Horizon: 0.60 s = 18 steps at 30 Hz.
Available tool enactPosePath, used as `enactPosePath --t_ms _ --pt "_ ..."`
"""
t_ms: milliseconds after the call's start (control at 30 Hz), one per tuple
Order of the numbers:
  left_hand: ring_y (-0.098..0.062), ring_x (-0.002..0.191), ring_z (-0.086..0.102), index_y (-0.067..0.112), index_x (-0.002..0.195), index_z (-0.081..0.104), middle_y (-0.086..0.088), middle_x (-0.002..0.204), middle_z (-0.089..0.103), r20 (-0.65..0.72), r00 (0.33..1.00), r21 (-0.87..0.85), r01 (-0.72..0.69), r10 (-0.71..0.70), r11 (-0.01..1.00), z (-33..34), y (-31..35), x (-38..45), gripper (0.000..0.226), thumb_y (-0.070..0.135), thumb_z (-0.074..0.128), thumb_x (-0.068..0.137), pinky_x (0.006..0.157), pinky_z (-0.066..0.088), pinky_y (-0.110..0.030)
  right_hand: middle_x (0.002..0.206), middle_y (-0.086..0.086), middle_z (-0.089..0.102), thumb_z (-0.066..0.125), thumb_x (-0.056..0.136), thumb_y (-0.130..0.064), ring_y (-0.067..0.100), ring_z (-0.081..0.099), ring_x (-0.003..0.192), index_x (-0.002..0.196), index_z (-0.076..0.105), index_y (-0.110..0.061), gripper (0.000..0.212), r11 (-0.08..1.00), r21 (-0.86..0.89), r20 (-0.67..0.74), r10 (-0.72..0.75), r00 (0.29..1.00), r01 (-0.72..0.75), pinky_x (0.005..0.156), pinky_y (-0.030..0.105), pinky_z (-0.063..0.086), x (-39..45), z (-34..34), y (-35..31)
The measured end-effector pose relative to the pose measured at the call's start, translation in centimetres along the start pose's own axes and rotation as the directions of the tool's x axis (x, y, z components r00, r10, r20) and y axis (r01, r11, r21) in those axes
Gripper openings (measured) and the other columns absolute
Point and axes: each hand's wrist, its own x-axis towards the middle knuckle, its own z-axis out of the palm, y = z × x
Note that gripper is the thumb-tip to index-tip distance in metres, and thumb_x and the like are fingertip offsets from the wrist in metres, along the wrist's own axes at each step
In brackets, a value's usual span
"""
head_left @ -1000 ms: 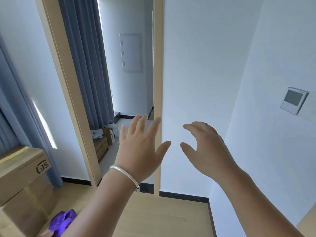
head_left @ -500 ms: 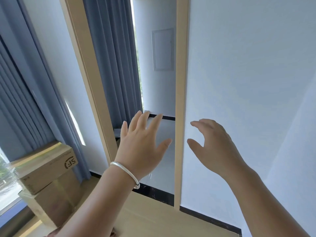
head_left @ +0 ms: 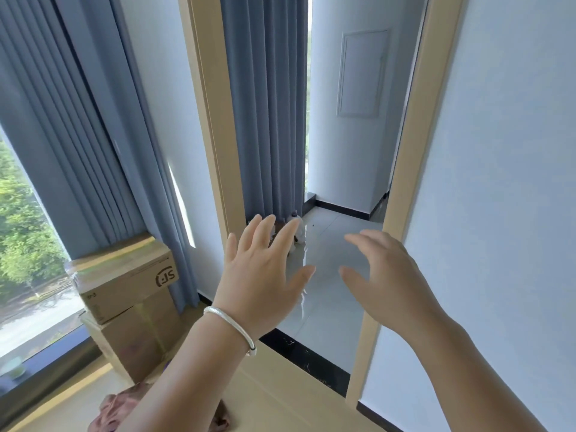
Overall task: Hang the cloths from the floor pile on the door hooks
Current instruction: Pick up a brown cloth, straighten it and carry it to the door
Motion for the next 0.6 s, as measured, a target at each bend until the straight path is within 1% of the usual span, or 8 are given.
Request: enactPosePath --t_ms 200,333,433,600 --pt "-0.016 0.147 -0.001 0.039 0.149 0.01 0.005 0.158 0.013 -0.045 0.993 -0.022 0.11 -0.111 0.994 1.9 -9.6 5.4 0.067 0.063 0.035 0.091 0.118 0.004 -0.048 0.142 -0.008 0.04 0.056 0.09 -0.037 0.011 0.03 0.133 0.138 0.046 -0.029 0.05 0.995 -0.003 0.077 -0.096 0.992 0.096 0.107 0.031 0.029 9.9 7.4 -3.4" --pt "-0.019 0.147 0.0 0.037 0.148 0.012 0.002 0.158 0.014 -0.054 0.973 -0.023 0.222 -0.223 0.975 2.8 -16.7 8.1 0.066 0.061 0.037 0.092 0.118 0.006 -0.049 0.139 -0.007 0.043 0.058 0.089 -0.036 0.013 0.034 0.129 0.136 0.048 -0.029 0.049 0.983 -0.013 0.135 -0.181 0.974 0.184 0.104 0.031 0.031 16.7 12.8 -7.2" --pt "-0.019 0.147 -0.001 0.038 0.149 0.011 0.001 0.159 0.014 -0.046 0.952 -0.01 0.301 -0.301 0.954 3.6 -22.0 8.8 0.067 0.062 0.036 0.092 0.119 0.006 -0.05 0.136 -0.007 0.047 0.059 0.088 -0.035 0.014 0.037 0.127 0.134 0.051 -0.027 0.048 0.967 0.008 0.179 -0.253 0.951 0.255 0.101 0.031 0.034 20.5 17.0 -10.6" --pt "-0.019 0.147 0.001 0.038 0.149 0.015 0.001 0.158 0.017 -0.052 0.887 0.005 0.46 -0.459 0.888 5.1 -29.6 7.3 0.067 0.063 0.036 0.091 0.118 0.007 -0.05 0.138 -0.007 0.045 0.058 0.088 -0.034 0.013 0.035 0.129 0.136 0.049 -0.027 0.049 0.929 0.099 0.293 -0.37 0.882 0.356 0.104 0.033 0.034 23.6 24.6 -15.4"
